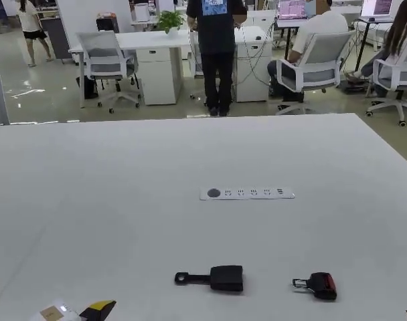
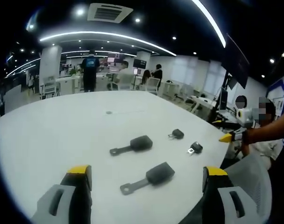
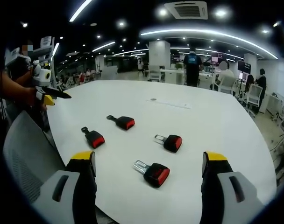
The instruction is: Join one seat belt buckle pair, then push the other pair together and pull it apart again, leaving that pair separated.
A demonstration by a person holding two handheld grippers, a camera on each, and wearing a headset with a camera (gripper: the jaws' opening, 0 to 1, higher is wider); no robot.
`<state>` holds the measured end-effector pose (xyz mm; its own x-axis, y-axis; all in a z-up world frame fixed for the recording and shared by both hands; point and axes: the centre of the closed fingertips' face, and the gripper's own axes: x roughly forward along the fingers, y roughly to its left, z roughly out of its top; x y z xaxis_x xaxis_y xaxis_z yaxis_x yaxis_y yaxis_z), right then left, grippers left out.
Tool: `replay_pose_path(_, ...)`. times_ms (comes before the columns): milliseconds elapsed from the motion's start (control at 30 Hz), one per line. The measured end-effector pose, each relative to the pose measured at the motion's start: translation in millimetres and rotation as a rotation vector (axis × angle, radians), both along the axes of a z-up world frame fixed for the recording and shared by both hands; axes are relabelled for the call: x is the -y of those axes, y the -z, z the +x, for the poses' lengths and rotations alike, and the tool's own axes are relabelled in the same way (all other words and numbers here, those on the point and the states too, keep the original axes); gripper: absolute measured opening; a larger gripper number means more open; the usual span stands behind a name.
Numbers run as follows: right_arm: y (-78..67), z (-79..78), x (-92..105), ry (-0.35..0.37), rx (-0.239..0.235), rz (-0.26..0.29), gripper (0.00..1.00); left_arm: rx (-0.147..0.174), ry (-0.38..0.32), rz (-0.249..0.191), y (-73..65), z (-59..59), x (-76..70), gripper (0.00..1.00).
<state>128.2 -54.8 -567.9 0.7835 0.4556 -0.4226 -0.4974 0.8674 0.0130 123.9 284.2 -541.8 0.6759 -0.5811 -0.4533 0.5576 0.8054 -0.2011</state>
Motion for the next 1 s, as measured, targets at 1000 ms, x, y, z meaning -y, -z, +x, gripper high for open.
replay_pose_path(1000, 15.3, -5.9, 4.0, -0.013, -0.035, -0.006, 0.95, -0.014, 0.007, 0.012, 5.5, -1.3, 7.6, 1.0)
